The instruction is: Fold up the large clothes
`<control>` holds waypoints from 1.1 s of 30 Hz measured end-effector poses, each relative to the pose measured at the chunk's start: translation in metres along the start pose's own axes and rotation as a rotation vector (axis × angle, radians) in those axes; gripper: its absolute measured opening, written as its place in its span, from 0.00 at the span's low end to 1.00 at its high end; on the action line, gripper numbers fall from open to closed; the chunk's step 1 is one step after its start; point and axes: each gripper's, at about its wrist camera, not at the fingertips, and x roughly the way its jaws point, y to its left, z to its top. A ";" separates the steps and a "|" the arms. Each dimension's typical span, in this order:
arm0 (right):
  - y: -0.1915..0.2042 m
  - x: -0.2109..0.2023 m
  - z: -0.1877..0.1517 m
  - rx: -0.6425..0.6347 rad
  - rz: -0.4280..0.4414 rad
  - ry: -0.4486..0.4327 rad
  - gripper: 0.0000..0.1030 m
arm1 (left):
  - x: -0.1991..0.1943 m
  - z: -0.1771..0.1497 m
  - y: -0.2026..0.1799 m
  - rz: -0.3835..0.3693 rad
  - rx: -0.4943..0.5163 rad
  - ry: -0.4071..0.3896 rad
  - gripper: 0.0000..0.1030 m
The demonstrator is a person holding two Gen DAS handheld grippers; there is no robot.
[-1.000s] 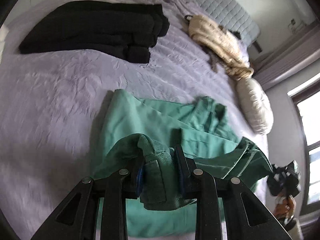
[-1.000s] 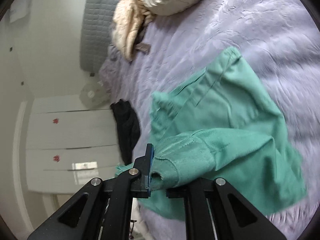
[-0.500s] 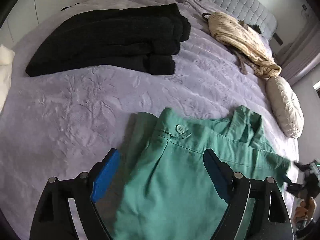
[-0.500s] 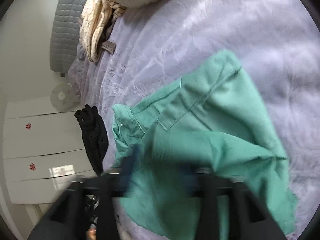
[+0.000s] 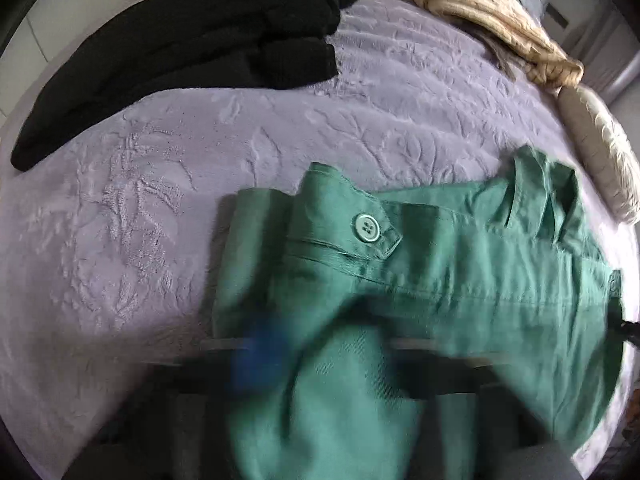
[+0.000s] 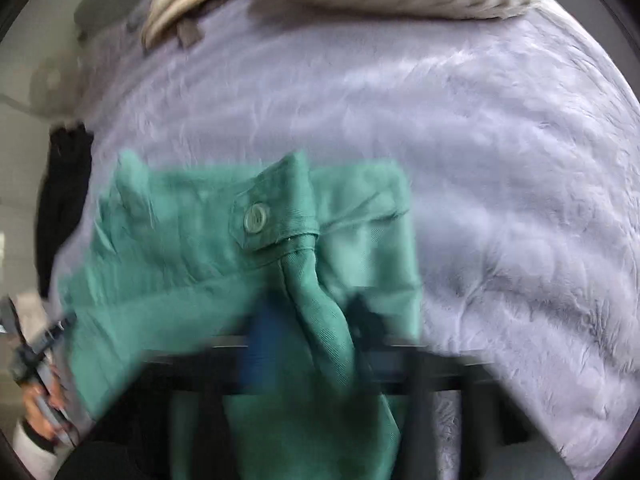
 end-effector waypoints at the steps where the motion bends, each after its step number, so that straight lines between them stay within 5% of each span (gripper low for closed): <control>1: 0.007 -0.003 -0.003 -0.023 -0.022 -0.014 0.04 | -0.005 -0.001 0.000 -0.002 0.000 -0.018 0.13; 6: 0.031 -0.038 -0.003 -0.159 -0.092 -0.141 0.04 | -0.029 0.000 -0.004 0.013 0.082 -0.110 0.13; 14: 0.011 0.017 0.008 -0.075 -0.123 -0.051 0.06 | 0.011 -0.004 0.001 0.066 0.001 -0.056 0.15; 15: 0.009 0.016 0.007 -0.064 -0.115 -0.058 0.11 | 0.008 -0.004 0.001 0.091 0.010 -0.053 0.28; 16: 0.006 0.012 0.006 -0.045 -0.106 -0.057 0.16 | 0.003 -0.005 0.002 0.125 0.017 -0.050 0.52; 17: 0.003 0.008 0.006 -0.029 -0.112 -0.051 0.27 | -0.004 -0.006 0.004 0.163 0.021 -0.058 0.63; 19: -0.005 -0.009 0.001 0.003 -0.142 -0.057 0.39 | -0.030 -0.010 0.014 0.168 0.013 -0.116 0.67; 24: -0.002 -0.067 -0.030 -0.015 -0.229 -0.201 0.36 | -0.076 -0.035 0.030 0.092 -0.002 -0.131 0.67; 26: 0.015 -0.079 -0.050 -0.061 -0.185 -0.218 0.25 | -0.085 -0.053 0.022 0.065 0.021 -0.124 0.67; 28: 0.038 -0.082 -0.070 -0.106 -0.125 -0.219 0.25 | -0.086 -0.067 0.013 0.040 0.038 -0.106 0.67; 33: 0.107 -0.042 -0.124 -0.213 0.110 -0.073 0.25 | -0.057 -0.110 -0.009 0.015 0.042 -0.022 0.67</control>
